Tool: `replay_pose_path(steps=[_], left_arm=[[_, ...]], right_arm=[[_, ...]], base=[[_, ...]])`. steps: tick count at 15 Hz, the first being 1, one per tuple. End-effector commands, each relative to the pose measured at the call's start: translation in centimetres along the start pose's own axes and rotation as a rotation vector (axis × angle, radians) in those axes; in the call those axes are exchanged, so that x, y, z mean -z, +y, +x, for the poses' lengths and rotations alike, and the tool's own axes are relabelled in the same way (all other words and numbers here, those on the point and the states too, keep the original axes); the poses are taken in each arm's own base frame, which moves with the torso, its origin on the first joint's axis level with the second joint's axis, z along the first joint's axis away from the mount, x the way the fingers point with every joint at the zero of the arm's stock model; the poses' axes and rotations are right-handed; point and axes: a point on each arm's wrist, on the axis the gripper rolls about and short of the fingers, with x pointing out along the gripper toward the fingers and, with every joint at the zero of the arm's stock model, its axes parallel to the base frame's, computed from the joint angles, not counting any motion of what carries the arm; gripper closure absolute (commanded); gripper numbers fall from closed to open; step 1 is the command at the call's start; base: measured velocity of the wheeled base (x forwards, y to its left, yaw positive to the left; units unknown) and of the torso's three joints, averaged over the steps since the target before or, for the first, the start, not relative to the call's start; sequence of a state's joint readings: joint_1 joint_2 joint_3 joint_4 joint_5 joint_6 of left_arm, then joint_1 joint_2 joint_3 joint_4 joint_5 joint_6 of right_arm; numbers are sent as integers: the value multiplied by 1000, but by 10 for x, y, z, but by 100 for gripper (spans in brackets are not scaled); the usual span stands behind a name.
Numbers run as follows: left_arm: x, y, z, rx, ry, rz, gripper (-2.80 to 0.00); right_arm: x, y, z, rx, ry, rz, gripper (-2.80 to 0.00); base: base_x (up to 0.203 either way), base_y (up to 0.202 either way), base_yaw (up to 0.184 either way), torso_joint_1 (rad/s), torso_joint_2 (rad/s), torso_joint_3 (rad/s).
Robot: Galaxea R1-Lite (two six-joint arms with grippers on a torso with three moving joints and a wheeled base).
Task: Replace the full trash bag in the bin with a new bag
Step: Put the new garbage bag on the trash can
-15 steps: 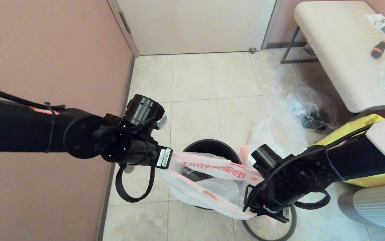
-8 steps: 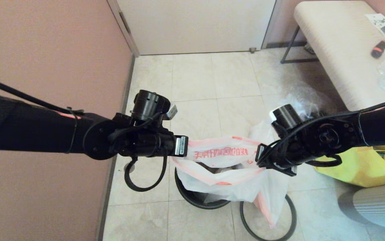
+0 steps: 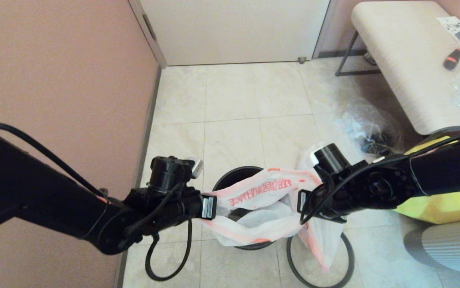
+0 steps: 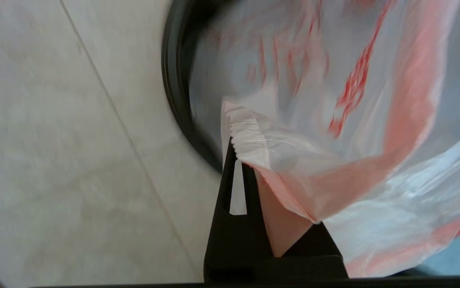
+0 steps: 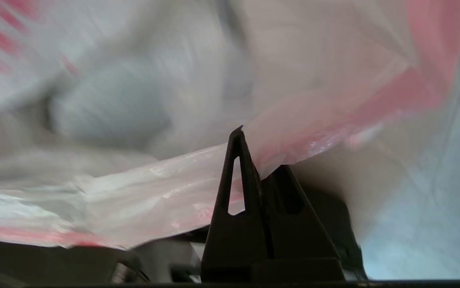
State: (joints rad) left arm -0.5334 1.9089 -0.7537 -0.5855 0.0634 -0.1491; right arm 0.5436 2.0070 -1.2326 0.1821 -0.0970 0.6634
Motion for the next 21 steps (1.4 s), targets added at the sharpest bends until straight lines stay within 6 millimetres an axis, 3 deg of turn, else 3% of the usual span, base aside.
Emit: replay_pose_path(steps=[1,5,8,11,13,16,21], left_arm=[[29,1,-4,2,49,15,0],[66,2,24,-32,180,35,0],[84,5,39,-46,234,42,0],[93,13,62,-86,208,50,0],[89,16,72,-134,181,61,0],[83,16,88,-269,118,25,0],[70,-1,84,-249,-108,-49,0]], right_arm=[[33,1,18,51,62,-31,0],[56,-4,56,143,133,-57,0],[66,-7,71,173,170,-70,0],[73,-14,104,201,174,-69,0],[63,-14,118,197,111,-61,0],[39,-10,119,169,36,-30,0],[20,0,116,143,-175,-4,0]], base=[[0,0,0,0,0,0],[0,0,0,0,0,0],[0,0,0,0,0,0],[0,0,0,0,0,0],[0,0,0,0,0,0],[0,0,0,0,0,0],[0,0,0,0,0,0]])
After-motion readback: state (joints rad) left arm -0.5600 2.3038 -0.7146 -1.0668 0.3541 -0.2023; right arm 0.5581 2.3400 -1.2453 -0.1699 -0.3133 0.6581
